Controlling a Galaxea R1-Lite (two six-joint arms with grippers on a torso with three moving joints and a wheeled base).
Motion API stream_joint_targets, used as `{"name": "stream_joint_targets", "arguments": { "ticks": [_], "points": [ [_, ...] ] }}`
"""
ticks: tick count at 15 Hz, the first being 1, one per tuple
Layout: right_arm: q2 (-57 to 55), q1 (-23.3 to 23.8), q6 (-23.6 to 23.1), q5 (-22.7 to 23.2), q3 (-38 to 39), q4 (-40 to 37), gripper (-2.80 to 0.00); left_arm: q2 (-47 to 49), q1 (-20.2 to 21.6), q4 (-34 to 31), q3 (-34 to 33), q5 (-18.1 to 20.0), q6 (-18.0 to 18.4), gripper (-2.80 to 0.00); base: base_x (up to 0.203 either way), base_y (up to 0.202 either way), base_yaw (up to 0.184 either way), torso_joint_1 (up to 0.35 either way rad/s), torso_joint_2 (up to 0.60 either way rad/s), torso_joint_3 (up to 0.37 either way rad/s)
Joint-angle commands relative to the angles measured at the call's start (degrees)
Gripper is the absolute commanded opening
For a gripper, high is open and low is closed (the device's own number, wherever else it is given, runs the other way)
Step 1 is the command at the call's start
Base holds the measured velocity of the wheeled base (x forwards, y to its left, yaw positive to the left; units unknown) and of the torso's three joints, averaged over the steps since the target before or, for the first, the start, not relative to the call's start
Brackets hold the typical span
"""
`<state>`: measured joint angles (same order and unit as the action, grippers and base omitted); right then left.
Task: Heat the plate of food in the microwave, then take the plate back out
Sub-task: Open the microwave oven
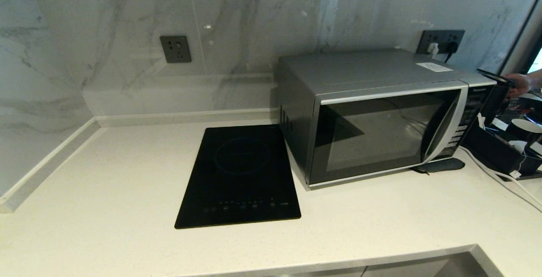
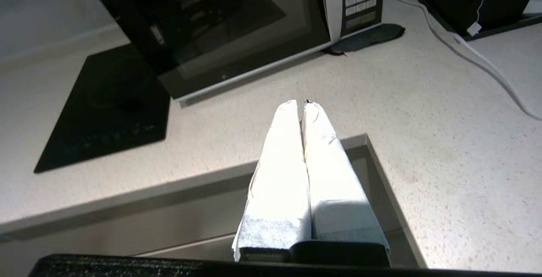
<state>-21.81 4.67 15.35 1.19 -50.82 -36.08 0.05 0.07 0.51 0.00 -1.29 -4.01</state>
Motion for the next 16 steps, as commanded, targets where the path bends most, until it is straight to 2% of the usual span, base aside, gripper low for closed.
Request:
{"name": "stream_joint_targets", "arguments": {
  "ticks": [1, 3, 4, 8, 10, 14, 15, 16],
  "points": [
    [5.89, -1.28, 1.67, -0.12, 3.42, -1.14, -2.80, 0.04, 0.01, 0.02, 0.00, -0.03, -0.04, -2.80, 0.000, 0.000, 0.000, 0.000, 0.00, 0.000],
    [9.74, -3.39, -0.34, -0.10, 5.59, -1.12, -2.80, 0.04, 0.01, 0.02, 0.00, -0.03, -0.03, -2.80, 0.000, 0.000, 0.000, 0.000, 0.00, 0.000],
    [11.86, -3.80, -3.23, -0.34, 8.61, -1.03, -2.80, 0.04, 0.01, 0.02, 0.00, -0.03, -0.10, -2.80, 0.000, 0.000, 0.000, 0.000, 0.00, 0.000],
    [21.33, -4.27, -6.73, -2.70, 21.93, 0.61, -2.80, 0.04, 0.01, 0.02, 0.00, -0.03, -0.03, -2.80, 0.000, 0.000, 0.000, 0.000, 0.00, 0.000],
    [21.69, -4.31, -7.22, -3.39, 28.71, 8.39, -2.80, 0.04, 0.01, 0.02, 0.00, -0.03, -0.03, -2.80, 0.000, 0.000, 0.000, 0.000, 0.00, 0.000],
    [21.80, -4.32, -11.14, -4.53, 44.56, 25.33, -2.80, 0.04, 0.01, 0.02, 0.00, -0.03, -0.03, -2.80, 0.000, 0.000, 0.000, 0.000, 0.00, 0.000],
    [21.80, -4.32, -11.54, -4.59, 46.89, 29.56, -2.80, 0.04, 0.01, 0.02, 0.00, -0.03, -0.03, -2.80, 0.000, 0.000, 0.000, 0.000, 0.00, 0.000],
    [21.81, -4.32, -11.83, -4.33, 47.32, 30.37, -2.80, 0.04, 0.01, 0.02, 0.00, -0.03, -0.03, -2.80, 0.000, 0.000, 0.000, 0.000, 0.00, 0.000]
  ]
}}
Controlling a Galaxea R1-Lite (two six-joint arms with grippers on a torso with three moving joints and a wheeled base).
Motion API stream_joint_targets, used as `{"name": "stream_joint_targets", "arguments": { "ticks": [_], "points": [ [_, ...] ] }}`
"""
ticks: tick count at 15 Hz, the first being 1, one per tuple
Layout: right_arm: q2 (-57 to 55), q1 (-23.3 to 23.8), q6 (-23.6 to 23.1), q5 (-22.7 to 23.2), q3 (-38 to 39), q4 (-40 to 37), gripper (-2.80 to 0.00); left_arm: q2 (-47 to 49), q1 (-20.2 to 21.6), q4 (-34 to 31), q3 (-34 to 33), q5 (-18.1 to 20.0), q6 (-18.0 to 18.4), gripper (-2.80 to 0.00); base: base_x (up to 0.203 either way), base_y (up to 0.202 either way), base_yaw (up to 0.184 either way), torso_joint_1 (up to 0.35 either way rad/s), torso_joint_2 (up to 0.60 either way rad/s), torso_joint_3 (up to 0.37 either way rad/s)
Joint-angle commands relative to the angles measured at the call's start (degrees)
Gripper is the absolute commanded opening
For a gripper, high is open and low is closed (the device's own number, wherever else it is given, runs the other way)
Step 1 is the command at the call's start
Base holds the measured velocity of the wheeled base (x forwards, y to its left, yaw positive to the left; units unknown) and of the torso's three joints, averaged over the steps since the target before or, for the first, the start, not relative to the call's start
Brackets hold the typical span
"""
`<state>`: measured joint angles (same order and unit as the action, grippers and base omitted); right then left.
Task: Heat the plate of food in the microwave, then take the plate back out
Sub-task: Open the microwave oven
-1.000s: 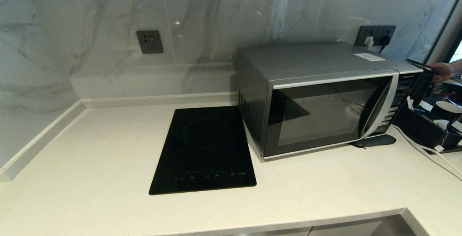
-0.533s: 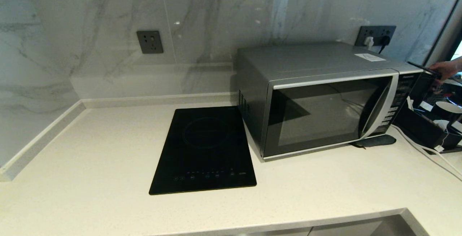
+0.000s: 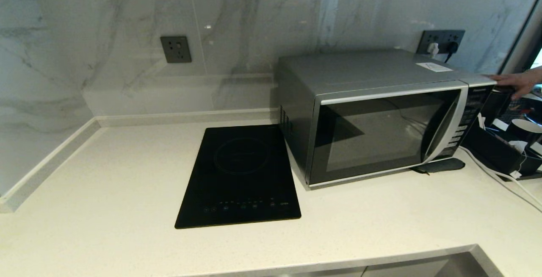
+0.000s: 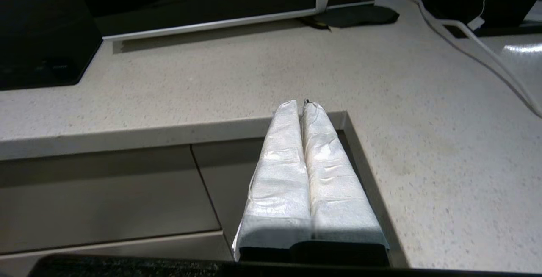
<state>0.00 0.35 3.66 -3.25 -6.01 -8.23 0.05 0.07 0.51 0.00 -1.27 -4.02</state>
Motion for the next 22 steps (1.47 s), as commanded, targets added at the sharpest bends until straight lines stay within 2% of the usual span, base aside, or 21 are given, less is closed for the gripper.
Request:
{"name": "stream_joint_targets", "arguments": {
  "ticks": [1, 5, 9, 13, 22],
  "points": [
    [0.00, 0.00, -0.26, 0.27, 2.67, 2.81, -2.80, 0.04, 0.01, 0.02, 0.00, -0.05, -0.02, -2.80, 0.000, 0.000, 0.000, 0.000, 0.00, 0.000],
    [-0.01, 0.00, -0.69, 1.24, 6.27, 7.87, -2.80, 0.04, 0.01, 0.02, 0.00, -0.05, -0.03, -2.80, 0.000, 0.000, 0.000, 0.000, 0.00, 0.000],
    [0.00, 0.00, -1.37, 1.50, 6.10, 7.70, -2.80, 0.04, 0.01, 0.02, 0.00, -0.05, -0.02, -2.80, 0.000, 0.000, 0.000, 0.000, 0.00, 0.000],
    [0.00, -0.05, 1.49, 0.97, 6.10, 7.70, -2.80, 0.04, 0.01, 0.02, 0.00, -0.05, -0.02, -2.80, 0.000, 0.000, 0.000, 0.000, 0.00, 0.000],
    [0.00, 0.00, 1.62, 1.06, 6.10, 7.70, -2.80, 0.04, 0.01, 0.02, 0.00, -0.05, -0.10, -2.80, 0.000, 0.000, 0.000, 0.000, 0.00, 0.000]
  ]
}}
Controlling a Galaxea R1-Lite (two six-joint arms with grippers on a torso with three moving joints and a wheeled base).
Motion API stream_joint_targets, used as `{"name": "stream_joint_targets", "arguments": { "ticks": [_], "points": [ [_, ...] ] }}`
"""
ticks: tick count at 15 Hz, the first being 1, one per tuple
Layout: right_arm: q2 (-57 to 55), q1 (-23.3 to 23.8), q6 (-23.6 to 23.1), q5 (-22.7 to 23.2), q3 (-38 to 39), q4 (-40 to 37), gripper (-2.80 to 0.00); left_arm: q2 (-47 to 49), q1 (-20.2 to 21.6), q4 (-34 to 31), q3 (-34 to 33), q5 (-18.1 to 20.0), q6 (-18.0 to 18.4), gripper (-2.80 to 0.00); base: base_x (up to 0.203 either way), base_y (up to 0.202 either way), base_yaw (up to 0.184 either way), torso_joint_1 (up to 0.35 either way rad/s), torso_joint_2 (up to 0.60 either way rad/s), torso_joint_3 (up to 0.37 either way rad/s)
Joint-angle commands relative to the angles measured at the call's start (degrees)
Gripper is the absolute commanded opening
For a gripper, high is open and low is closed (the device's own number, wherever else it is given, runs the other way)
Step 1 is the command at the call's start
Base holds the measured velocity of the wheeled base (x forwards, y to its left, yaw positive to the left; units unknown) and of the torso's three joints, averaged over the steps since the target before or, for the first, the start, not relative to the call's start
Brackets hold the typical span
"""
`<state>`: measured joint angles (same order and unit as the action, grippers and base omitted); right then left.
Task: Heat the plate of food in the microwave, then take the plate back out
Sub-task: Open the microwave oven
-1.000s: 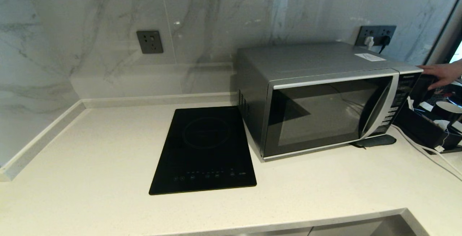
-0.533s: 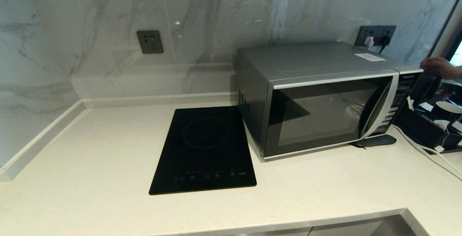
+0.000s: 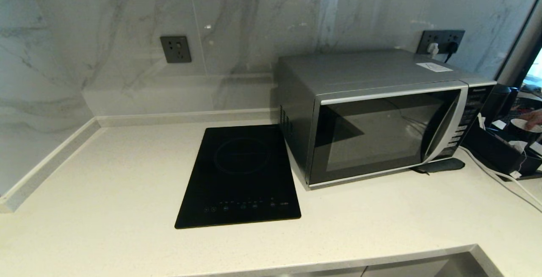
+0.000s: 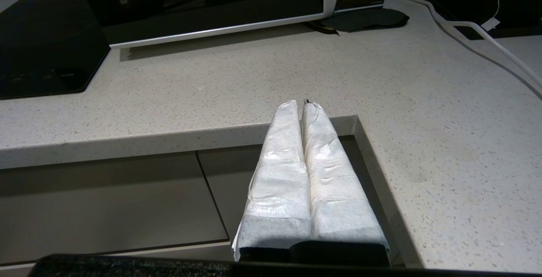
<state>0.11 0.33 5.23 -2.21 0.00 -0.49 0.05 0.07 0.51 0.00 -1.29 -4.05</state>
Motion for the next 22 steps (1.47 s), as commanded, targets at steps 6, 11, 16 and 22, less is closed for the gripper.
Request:
{"name": "stream_joint_targets", "arguments": {
  "ticks": [6, 11, 16, 22],
  "points": [
    [-0.11, -0.05, 0.04, 0.01, 0.09, -0.04, -2.80, 0.04, 0.01, 0.02, 0.00, -0.03, -0.07, -2.80, 0.000, 0.000, 0.000, 0.000, 0.00, 0.000],
    [-0.11, 0.02, 0.03, 0.01, 0.09, -0.04, -2.80, 0.04, 0.01, 0.02, 0.00, -0.03, -0.08, -2.80, 0.000, 0.000, 0.000, 0.000, 0.00, 0.000],
    [-0.11, 0.02, 0.04, 0.01, 0.09, -0.04, -2.80, 0.04, 0.01, 0.02, 0.00, -0.03, 0.00, -2.80, 0.000, 0.000, 0.000, 0.000, 0.00, 0.000],
    [-0.11, 0.02, 0.04, 0.01, 0.09, -0.04, -2.80, 0.04, 0.01, 0.02, 0.00, -0.03, 0.00, -2.80, 0.000, 0.000, 0.000, 0.000, 0.00, 0.000]
  ]
}}
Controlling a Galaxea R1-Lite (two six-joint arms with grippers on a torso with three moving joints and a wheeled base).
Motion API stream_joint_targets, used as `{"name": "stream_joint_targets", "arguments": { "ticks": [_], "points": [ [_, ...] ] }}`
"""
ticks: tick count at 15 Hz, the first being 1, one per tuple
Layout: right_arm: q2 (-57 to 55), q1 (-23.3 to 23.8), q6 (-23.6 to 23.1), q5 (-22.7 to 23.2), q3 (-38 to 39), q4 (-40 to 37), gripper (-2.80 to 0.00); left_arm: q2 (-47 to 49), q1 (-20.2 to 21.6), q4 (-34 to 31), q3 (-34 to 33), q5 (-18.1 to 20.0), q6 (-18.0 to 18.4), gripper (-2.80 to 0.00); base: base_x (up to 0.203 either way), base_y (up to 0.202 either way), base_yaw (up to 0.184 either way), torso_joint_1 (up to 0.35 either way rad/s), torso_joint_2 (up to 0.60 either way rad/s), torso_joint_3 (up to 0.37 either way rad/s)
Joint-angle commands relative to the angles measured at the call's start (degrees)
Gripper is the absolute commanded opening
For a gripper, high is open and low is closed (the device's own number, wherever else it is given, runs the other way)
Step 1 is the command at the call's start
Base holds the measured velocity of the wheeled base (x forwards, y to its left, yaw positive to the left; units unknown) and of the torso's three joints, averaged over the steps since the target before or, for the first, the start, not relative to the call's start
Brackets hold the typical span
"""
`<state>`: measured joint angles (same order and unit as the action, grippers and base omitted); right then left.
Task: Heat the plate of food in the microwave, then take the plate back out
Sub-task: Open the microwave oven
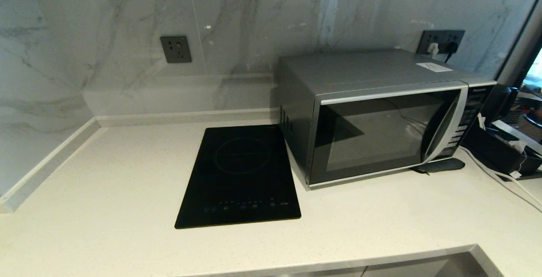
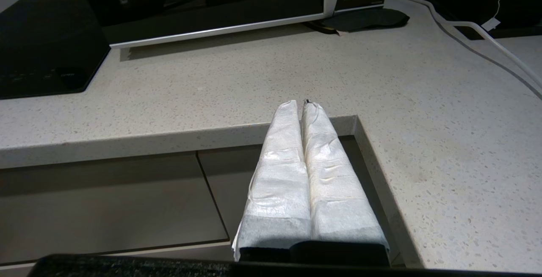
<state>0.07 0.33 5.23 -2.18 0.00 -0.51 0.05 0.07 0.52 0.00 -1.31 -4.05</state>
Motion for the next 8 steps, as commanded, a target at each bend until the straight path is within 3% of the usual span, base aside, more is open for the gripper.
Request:
{"name": "stream_joint_targets", "arguments": {
  "ticks": [1, 8],
  "points": [
    [-0.07, 0.02, 0.04, -0.01, 0.09, -0.02, -2.80, 0.04, 0.01, 0.01, 0.00, -0.01, -0.08, -2.80, 0.000, 0.000, 0.000, 0.000, 0.00, 0.000],
    [-0.07, 0.02, 0.04, -0.01, 0.09, -0.02, -2.80, 0.04, 0.01, 0.01, 0.00, -0.01, 0.00, -2.80, 0.000, 0.000, 0.000, 0.000, 0.00, 0.000]
  ]
}}
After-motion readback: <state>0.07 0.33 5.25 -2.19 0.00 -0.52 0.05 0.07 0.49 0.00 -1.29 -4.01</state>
